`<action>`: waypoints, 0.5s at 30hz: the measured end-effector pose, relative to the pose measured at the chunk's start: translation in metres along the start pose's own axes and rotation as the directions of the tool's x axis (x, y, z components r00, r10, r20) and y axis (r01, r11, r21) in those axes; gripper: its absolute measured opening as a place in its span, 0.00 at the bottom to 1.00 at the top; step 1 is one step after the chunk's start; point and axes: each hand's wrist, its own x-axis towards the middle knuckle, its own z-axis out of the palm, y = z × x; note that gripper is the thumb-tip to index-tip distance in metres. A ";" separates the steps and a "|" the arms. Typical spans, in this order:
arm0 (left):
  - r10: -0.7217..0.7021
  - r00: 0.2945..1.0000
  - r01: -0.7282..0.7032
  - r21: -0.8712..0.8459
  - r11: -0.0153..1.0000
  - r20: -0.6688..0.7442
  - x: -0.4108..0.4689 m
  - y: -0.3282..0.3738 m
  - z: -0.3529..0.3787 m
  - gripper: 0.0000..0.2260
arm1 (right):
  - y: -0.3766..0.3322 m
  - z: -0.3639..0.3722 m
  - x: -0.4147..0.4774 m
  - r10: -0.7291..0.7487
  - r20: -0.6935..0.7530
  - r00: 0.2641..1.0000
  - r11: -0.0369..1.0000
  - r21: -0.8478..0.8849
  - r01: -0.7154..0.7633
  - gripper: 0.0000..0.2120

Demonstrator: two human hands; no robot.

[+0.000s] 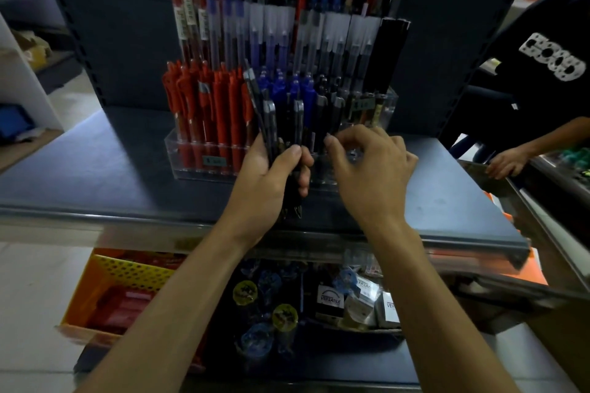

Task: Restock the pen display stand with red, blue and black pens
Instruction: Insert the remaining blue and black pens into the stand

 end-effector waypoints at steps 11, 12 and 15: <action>0.045 0.999 -0.045 0.003 0.999 -0.029 0.000 0.003 0.004 0.08 | -0.013 -0.018 -0.008 -0.113 0.075 0.991 0.891 0.449 0.068 0.09; 0.044 0.998 -0.044 0.001 0.999 -0.035 0.001 0.002 0.005 0.09 | -0.013 -0.020 -0.008 -0.141 0.139 0.980 0.872 0.487 0.056 0.09; 0.017 0.998 -0.019 -0.041 0.999 -0.057 0.002 -0.003 0.008 0.15 | -0.008 -0.022 -0.009 -0.188 0.209 0.960 0.876 0.477 0.068 0.09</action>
